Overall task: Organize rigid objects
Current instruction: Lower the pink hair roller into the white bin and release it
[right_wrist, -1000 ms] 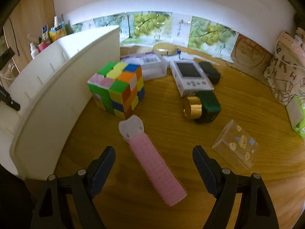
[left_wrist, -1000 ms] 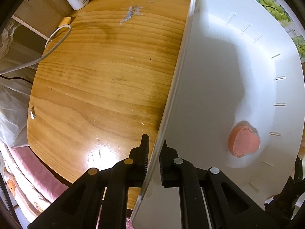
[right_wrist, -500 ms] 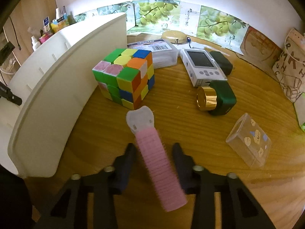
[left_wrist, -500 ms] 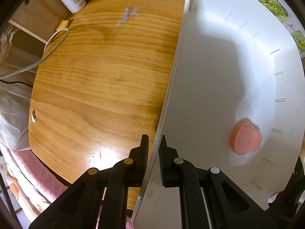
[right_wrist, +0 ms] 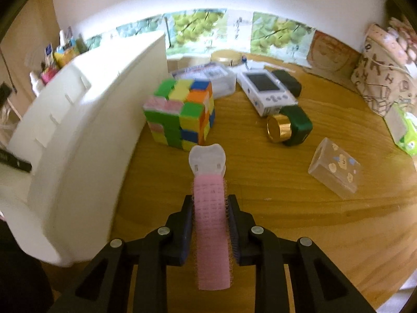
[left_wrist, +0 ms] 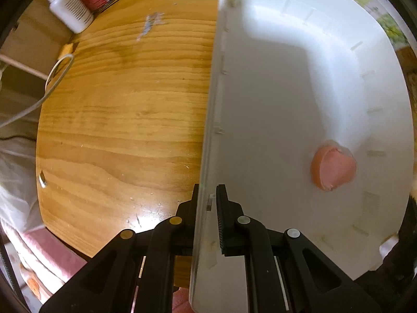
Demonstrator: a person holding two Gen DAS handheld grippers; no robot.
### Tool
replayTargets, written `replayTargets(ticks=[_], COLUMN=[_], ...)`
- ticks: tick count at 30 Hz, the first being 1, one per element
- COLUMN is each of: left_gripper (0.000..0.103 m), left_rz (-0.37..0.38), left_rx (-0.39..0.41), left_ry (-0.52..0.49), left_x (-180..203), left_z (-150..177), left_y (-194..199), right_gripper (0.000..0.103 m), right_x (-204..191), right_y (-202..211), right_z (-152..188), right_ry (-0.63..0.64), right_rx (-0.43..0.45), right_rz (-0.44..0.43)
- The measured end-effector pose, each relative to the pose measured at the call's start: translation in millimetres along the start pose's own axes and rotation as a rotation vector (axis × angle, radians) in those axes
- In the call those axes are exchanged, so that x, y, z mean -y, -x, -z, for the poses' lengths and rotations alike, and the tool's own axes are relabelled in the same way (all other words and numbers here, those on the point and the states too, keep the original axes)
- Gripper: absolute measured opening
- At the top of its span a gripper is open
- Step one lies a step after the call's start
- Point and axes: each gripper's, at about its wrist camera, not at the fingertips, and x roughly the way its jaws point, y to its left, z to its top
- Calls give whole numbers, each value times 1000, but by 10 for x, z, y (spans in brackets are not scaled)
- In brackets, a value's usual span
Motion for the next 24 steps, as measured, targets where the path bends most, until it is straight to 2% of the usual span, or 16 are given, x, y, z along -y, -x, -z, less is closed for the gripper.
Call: replayTargets(ticks=[8, 16, 24], left_gripper=[10, 10, 10], left_rz=[26, 55, 49], left_rx=[17, 35, 51], left_ry=[-99, -170, -236], left_x=[54, 57, 91], left_z=[11, 49, 119], left_y=[18, 67, 83], right_gripper=[25, 25, 25], right_x=[-332, -733, -1153], right_y=[447, 712, 760], right_z=[-256, -435, -495], right_ry=[-45, -26, 41], right_rx=[136, 183, 192], right_rz=[16, -3, -60])
